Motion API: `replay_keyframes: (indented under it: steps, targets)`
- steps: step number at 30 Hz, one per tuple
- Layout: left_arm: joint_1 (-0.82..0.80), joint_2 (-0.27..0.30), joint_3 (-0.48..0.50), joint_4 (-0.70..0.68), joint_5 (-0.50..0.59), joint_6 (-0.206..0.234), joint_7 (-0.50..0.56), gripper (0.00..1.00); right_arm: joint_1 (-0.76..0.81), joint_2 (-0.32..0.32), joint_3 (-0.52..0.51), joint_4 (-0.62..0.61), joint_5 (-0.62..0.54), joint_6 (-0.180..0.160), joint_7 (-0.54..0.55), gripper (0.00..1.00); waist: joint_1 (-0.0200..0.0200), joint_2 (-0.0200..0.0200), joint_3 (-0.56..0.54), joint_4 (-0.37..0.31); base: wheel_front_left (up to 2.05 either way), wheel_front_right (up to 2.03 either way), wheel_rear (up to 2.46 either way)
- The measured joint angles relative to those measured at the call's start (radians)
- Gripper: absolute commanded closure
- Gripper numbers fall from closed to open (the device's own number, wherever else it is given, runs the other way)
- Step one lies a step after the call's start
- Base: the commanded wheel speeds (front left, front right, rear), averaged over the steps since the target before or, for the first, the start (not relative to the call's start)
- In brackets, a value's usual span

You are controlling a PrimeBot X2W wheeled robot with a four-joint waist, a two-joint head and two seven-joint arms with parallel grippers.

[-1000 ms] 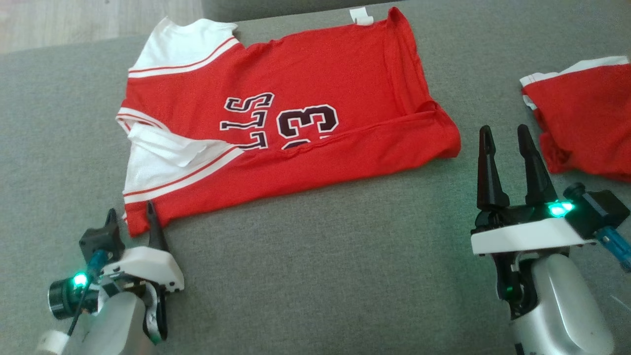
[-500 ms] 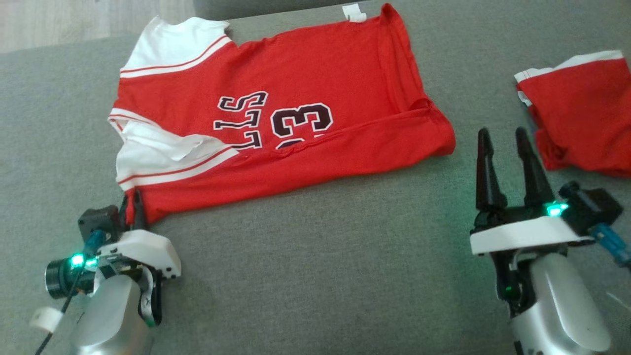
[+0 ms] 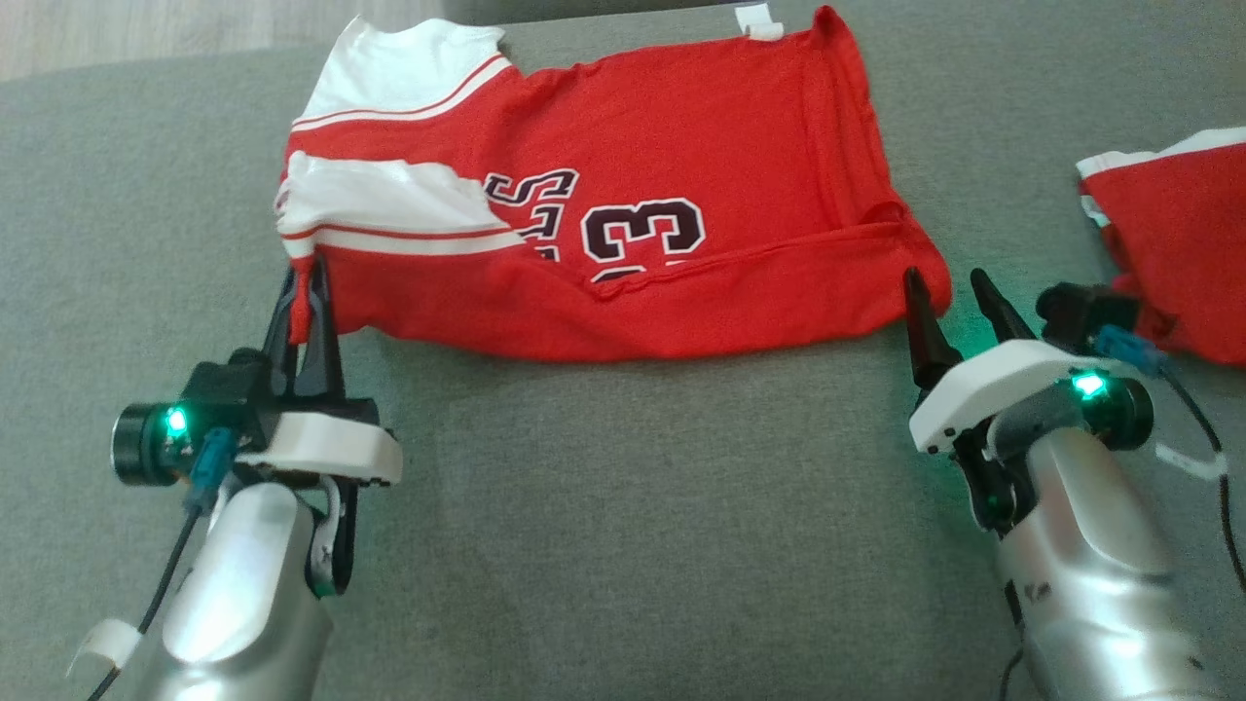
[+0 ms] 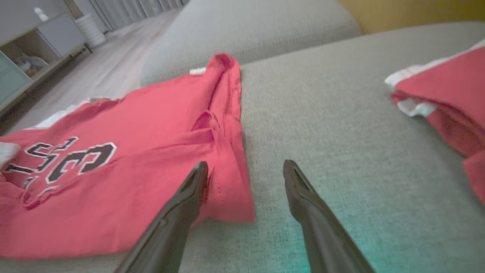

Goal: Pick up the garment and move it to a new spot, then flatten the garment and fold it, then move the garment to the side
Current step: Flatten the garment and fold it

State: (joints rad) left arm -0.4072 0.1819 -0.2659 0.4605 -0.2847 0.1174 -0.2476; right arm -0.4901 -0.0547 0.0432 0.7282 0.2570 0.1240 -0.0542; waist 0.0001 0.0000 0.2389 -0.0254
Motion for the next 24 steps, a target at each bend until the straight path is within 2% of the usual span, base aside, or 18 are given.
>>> replay_keyframes:
  steps: [5, 10, 11, 12, 19, 24]
  targets:
    - [0.000, -0.001, -0.020, -0.012, 0.006, -0.004, 0.000, 1.00, -0.085, -0.002, 0.016, 0.142, -0.039, 0.000, 0.042, 0.00, 0.0000, 0.0000, 0.013, 0.021, 0.00, 0.00, 0.00]
    - [0.000, -0.002, -0.026, -0.009, 0.006, -0.004, 0.000, 1.00, -0.150, -0.006, 0.056, 0.221, -0.060, 0.000, 0.057, 0.02, 0.0000, 0.0000, 0.017, 0.037, 0.00, 0.00, 0.00]
    - [0.000, -0.001, -0.026, -0.006, 0.006, -0.004, 0.000, 1.00, -0.159, -0.006, 0.058, 0.234, -0.070, 0.000, 0.061, 0.70, 0.0000, 0.0000, 0.015, 0.038, 0.00, 0.00, 0.00]
    - [0.000, -0.001, -0.026, -0.002, 0.006, -0.004, 0.000, 1.00, -0.164, -0.006, 0.058, 0.243, -0.082, 0.000, 0.060, 1.00, 0.0000, 0.0000, 0.013, 0.039, 0.00, 0.00, 0.00]
    - [0.008, 0.002, -0.033, 0.044, -0.004, -0.005, 0.049, 1.00, -0.166, -0.005, 0.027, 0.280, -0.165, 0.000, 0.018, 1.00, 0.0000, 0.0000, -0.018, 0.035, 0.00, 0.00, 0.00]
    - [0.041, 0.006, -0.058, 0.069, -0.012, -0.024, 0.105, 1.00, -0.129, -0.005, -0.020, 0.269, -0.196, 0.000, 0.009, 1.00, -0.0001, 0.0000, -0.064, 0.041, 0.00, 0.00, 0.00]
